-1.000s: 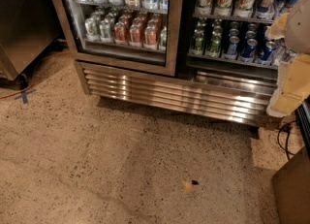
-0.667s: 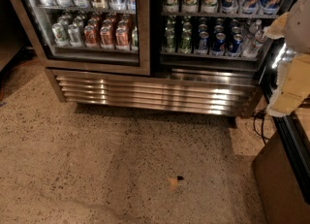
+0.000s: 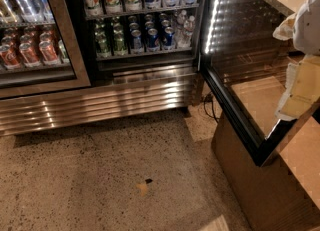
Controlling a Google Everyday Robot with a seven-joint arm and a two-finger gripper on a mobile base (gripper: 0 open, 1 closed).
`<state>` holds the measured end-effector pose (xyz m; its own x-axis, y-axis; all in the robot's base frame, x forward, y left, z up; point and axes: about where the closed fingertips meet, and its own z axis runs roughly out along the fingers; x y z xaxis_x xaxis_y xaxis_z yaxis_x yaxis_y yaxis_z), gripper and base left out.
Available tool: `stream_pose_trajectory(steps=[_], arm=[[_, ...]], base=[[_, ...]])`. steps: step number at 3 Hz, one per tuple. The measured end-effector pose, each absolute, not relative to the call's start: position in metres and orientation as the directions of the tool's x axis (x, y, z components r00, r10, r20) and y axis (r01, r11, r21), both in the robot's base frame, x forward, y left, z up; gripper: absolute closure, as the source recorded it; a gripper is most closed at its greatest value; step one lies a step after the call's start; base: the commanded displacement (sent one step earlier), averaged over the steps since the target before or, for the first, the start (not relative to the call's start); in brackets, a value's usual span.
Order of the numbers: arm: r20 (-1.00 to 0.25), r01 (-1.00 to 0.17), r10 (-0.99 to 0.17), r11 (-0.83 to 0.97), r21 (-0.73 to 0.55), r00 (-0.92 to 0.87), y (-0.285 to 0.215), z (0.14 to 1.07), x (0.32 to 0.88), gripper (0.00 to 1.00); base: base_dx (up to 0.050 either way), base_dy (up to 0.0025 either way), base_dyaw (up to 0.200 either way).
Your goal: Close right fridge door
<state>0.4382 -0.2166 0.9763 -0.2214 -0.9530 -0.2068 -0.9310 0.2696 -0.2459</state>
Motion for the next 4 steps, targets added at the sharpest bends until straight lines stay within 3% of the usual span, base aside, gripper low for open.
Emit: stream_pose_trajectory(steps=[2, 4], arm=[[-0.207, -0.931, -0.953, 0.270, -0.246, -0.221, -0.2166, 0.9763, 0.4382, 0.00], [-0.209, -0.932, -0.952, 0.272, -0.241, -0.224, -0.2142, 0.9798, 0.4435, 0.00]], base=[[0.000, 0.00003, -0.200], [0.000, 0.00000, 0.000]])
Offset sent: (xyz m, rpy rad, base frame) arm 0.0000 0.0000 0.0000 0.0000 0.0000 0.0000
